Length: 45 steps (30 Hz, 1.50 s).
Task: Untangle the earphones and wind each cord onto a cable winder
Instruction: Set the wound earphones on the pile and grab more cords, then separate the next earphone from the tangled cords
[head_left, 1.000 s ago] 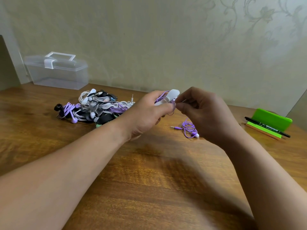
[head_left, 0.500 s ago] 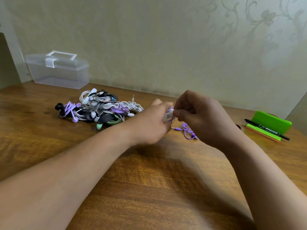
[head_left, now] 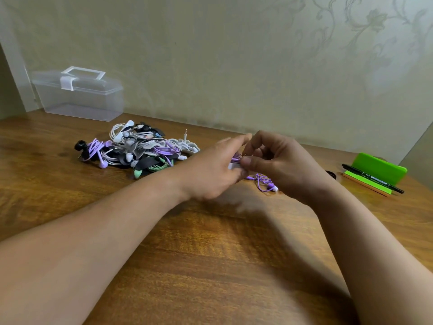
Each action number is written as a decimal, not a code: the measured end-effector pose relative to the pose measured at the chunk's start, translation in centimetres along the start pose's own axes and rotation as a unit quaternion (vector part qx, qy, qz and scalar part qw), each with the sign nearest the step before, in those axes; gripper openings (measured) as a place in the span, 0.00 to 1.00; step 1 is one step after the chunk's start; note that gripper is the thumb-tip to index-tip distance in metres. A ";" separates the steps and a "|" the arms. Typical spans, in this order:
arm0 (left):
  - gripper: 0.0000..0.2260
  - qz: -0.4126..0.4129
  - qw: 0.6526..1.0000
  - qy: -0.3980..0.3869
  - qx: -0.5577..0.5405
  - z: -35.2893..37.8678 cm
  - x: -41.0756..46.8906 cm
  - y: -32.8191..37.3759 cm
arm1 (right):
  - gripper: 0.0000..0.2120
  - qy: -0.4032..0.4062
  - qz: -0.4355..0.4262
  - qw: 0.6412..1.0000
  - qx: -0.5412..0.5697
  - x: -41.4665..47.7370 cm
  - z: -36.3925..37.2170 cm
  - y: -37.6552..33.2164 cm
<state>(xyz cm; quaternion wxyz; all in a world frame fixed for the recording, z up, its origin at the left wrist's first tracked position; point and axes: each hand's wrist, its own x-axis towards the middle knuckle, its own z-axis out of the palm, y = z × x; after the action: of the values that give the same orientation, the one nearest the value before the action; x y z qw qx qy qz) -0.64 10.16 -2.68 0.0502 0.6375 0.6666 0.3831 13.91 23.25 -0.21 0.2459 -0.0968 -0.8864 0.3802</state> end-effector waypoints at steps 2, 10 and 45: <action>0.25 0.009 1.000 0.005 -0.015 0.0 0.0 0.2 | 0.08 -0.006 -0.003 1.000 -0.013 0.0 0.2 0.2; 0.21 -0.040 0.998 -0.012 -0.052 -0.1 -0.3 0.2 | 0.03 0.006 0.024 0.997 0.071 0.1 0.6 1.3; 0.14 -0.065 0.993 0.006 0.102 1.4 -0.4 -0.5 | 0.20 -0.032 0.261 0.925 -0.273 0.2 -1.1 3.6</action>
<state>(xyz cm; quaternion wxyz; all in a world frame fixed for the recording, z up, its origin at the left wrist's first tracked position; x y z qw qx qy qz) -0.22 10.48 -4.07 0.0056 0.5921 0.7426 0.3129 14.29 26.49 -2.06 0.0732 -0.3759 -0.9065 0.1777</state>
